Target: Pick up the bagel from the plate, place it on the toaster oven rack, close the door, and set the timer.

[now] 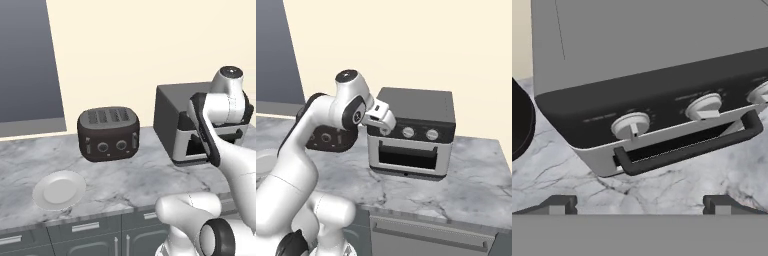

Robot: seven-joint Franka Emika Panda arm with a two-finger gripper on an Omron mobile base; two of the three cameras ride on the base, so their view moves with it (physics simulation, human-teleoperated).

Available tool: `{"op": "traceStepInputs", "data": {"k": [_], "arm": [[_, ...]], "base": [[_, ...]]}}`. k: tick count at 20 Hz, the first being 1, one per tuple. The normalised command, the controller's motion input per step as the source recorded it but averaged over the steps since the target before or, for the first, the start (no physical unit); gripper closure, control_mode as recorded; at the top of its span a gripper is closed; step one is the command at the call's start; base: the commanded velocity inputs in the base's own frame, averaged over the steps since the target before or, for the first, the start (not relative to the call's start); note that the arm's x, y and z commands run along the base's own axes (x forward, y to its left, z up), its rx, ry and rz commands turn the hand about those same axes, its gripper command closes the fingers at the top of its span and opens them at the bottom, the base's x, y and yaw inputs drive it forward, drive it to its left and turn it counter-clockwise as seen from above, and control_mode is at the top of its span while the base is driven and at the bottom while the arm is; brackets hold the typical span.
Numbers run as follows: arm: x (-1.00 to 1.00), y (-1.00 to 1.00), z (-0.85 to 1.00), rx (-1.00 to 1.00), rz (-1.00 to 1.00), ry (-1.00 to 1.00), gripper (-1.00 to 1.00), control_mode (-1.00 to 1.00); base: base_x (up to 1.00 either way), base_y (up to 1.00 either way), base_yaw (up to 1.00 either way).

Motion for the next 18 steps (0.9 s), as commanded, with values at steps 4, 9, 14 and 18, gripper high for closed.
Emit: {"op": "traceStepInputs", "data": {"k": [4, 9, 14, 18], "arm": [[0.27, 0.00, -0.33, 0.00, 0.03, 0.00, -1.00, -1.00], [0.14, 0.00, -0.29, 0.00, 0.03, 0.00, -1.00, -1.00], [0.20, 0.00, -0.16, 0.00, 0.00, 0.00, -1.00, -1.00], [0.25, -0.02, -0.12, 0.00, 0.00, 0.00, -1.00, -1.00]], "base": [[0.00, 0.00, 0.00], [0.00, 0.00, 0.00], [0.00, 0.00, 0.00], [0.00, 0.00, 0.00]]}}
